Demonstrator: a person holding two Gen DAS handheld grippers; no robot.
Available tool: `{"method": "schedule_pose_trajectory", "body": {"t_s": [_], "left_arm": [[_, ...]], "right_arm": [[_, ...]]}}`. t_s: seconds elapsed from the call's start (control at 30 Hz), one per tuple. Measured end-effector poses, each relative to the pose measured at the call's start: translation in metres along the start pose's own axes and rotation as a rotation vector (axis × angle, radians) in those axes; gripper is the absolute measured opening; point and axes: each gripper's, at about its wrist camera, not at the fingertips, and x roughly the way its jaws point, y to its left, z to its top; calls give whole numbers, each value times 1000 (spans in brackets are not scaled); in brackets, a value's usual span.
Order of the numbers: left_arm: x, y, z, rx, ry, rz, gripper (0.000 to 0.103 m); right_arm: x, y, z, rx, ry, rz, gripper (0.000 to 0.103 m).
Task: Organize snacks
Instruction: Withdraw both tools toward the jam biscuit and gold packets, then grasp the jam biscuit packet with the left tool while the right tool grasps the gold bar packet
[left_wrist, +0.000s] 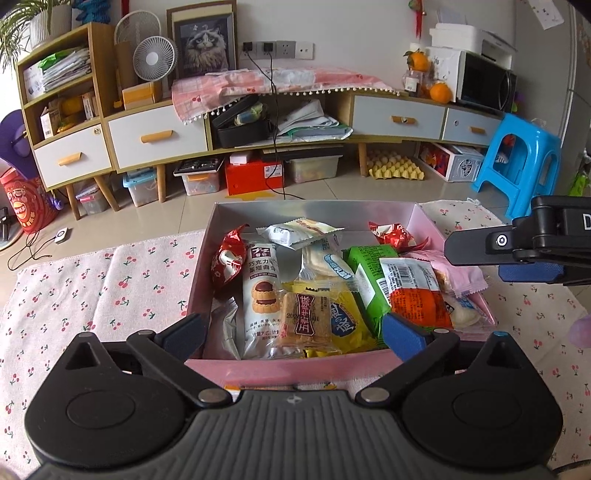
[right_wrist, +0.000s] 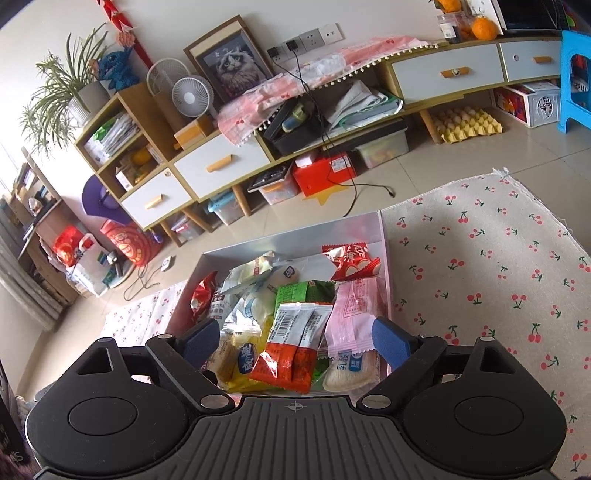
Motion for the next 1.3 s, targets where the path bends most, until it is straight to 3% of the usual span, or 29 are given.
{"method": "schedule_pose_trajectory", "body": {"t_s": [0.17, 0.57, 0.87, 1.1, 1.3], "left_arm": [[-5, 3, -5, 5, 79, 1, 102], [-17, 20, -31, 20, 161, 72, 102], [-12, 27, -52, 0, 181, 81, 102], [2, 37, -54, -109, 165, 114, 102], [10, 37, -54, -125, 185, 140, 102]], "right_arm": [[-9, 7, -7, -66, 24, -20, 95], [-24, 22, -34, -191, 107, -57, 99], [-17, 31, -56, -254, 167, -97, 99], [-10, 34, -67, -285, 199, -123, 99], [-8, 33, -70, -295, 211, -128, 99]]}}
